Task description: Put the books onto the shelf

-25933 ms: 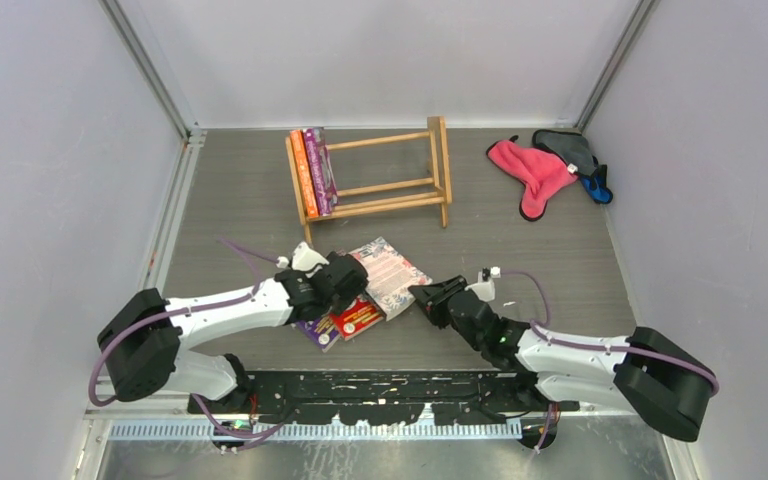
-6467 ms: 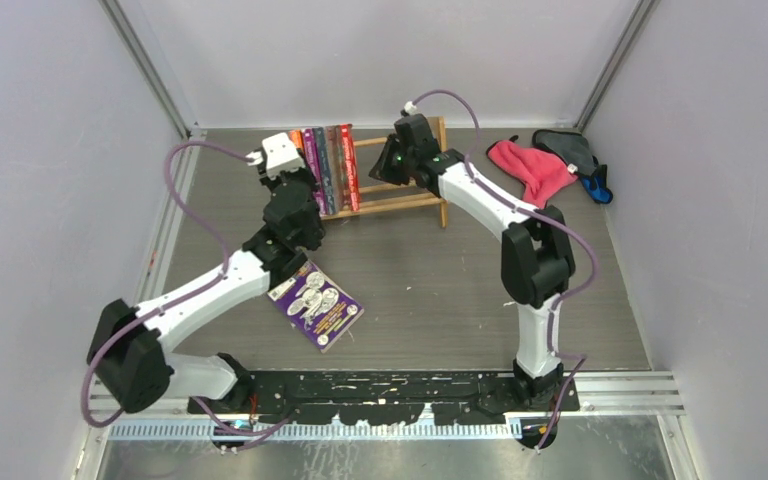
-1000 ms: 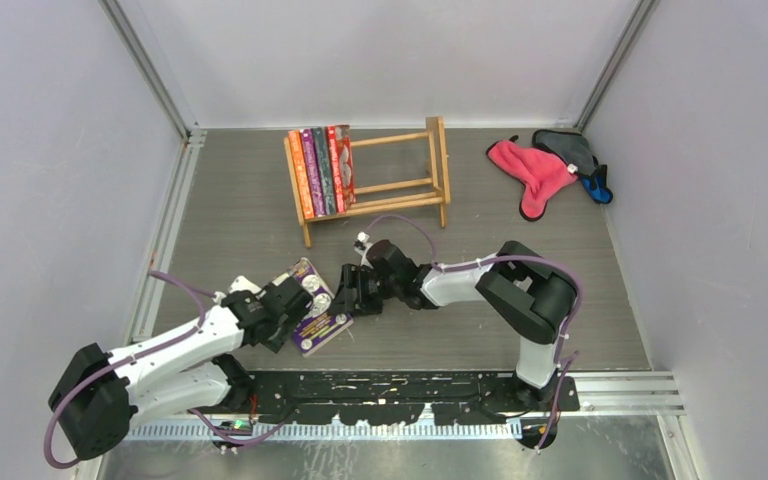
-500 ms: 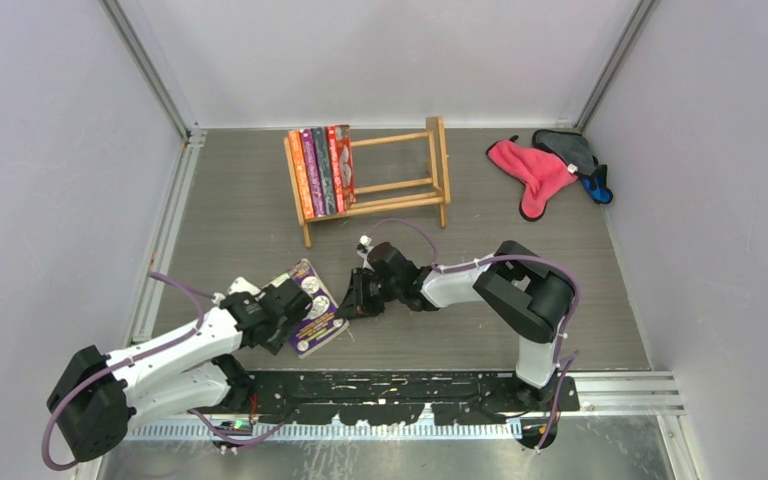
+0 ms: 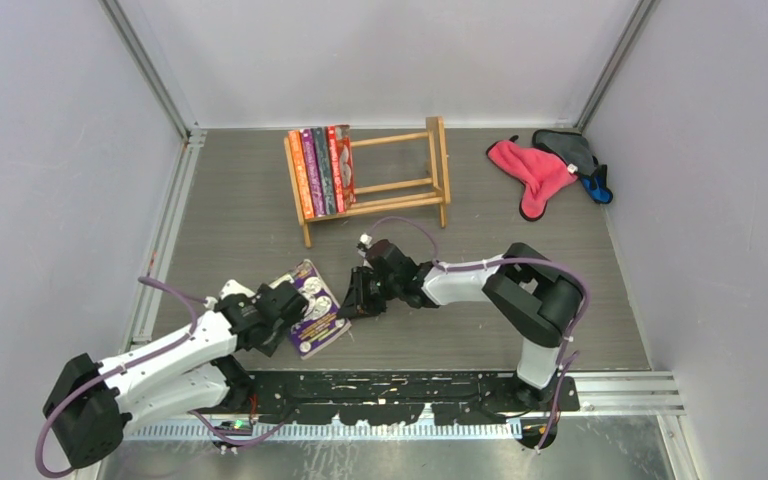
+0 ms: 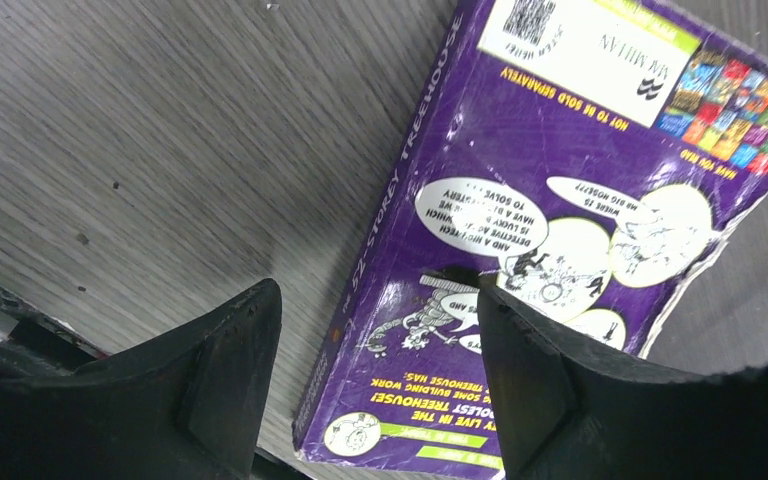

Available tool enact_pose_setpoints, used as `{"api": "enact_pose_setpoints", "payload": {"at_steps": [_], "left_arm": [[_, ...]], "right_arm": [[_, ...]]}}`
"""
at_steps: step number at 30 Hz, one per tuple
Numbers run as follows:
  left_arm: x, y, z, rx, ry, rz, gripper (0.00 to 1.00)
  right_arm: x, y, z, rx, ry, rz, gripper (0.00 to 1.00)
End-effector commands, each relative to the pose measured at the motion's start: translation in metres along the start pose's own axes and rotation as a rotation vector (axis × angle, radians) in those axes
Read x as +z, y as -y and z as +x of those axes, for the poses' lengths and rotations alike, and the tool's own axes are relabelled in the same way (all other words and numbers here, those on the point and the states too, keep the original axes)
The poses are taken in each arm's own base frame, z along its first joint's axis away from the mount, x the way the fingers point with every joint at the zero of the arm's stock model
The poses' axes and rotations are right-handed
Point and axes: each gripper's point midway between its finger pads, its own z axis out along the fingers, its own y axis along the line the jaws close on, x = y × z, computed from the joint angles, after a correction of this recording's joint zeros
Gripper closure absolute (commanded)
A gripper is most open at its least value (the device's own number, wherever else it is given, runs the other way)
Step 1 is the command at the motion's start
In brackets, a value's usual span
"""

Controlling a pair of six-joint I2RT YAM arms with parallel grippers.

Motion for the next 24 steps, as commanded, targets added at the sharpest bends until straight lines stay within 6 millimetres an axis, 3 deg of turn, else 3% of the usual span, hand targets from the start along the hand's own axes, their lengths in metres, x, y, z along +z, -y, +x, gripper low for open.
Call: {"api": "enact_pose_setpoints", "payload": {"at_steps": [1, 12, 24], "left_arm": [[0.000, 0.009, -0.012, -0.068, 0.059, 0.053, 0.28], [0.005, 0.022, -0.009, -0.112, 0.058, 0.116, 0.28], [0.008, 0.030, -0.013, -0.184, 0.080, 0.186, 0.27]], "right_arm": [[-0.018, -0.016, -0.007, 0.035, 0.013, -0.003, 0.99], [-0.033, -0.042, -0.023, 0.291, 0.032, -0.159, 0.99], [-0.027, -0.050, -0.023, 0.488, -0.009, -0.283, 0.99]]}}
